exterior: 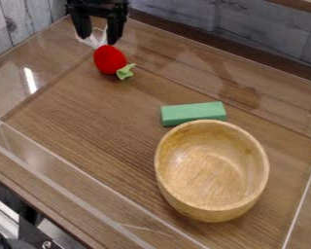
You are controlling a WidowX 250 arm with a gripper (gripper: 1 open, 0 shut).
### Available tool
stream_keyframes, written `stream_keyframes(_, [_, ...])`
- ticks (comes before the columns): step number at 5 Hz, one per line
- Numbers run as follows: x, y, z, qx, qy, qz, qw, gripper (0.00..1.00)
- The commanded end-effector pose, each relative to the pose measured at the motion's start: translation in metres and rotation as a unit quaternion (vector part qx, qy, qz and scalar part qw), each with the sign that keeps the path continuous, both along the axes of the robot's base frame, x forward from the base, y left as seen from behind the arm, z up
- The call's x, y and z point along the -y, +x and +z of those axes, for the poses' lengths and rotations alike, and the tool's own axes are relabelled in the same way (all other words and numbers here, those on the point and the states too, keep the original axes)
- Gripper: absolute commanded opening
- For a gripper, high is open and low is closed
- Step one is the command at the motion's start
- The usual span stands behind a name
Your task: Move the red fruit to the right
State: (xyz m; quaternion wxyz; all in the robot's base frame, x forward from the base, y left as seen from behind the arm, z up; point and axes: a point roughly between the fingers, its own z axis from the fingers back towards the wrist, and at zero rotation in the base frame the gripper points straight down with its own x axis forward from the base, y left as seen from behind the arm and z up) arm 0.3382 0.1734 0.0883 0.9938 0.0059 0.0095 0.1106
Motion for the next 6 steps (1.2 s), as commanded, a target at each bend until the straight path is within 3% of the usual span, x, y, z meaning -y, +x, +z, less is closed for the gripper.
stream_keyframes(1, [-0.005, 0.014, 0.021, 0.036, 0.017, 0.013, 0.9991, 1.00])
stream_keyframes(2, [0.001, 0.022, 0.022, 0.040, 0.017, 0.019, 0.9989, 1.00])
stream_keyframes(3, [-0.008, 0.026, 0.014, 0.042, 0.019, 0.021, 0.9987, 1.00])
stream_keyframes(4, [-0.017, 0.028, 0.010, 0.045, 0.019, 0.022, 0.9985, 1.00])
stream_keyframes(6, [-0.022, 0.026, 0.018, 0.050, 0.023, 0.052, 0.9972, 1.00])
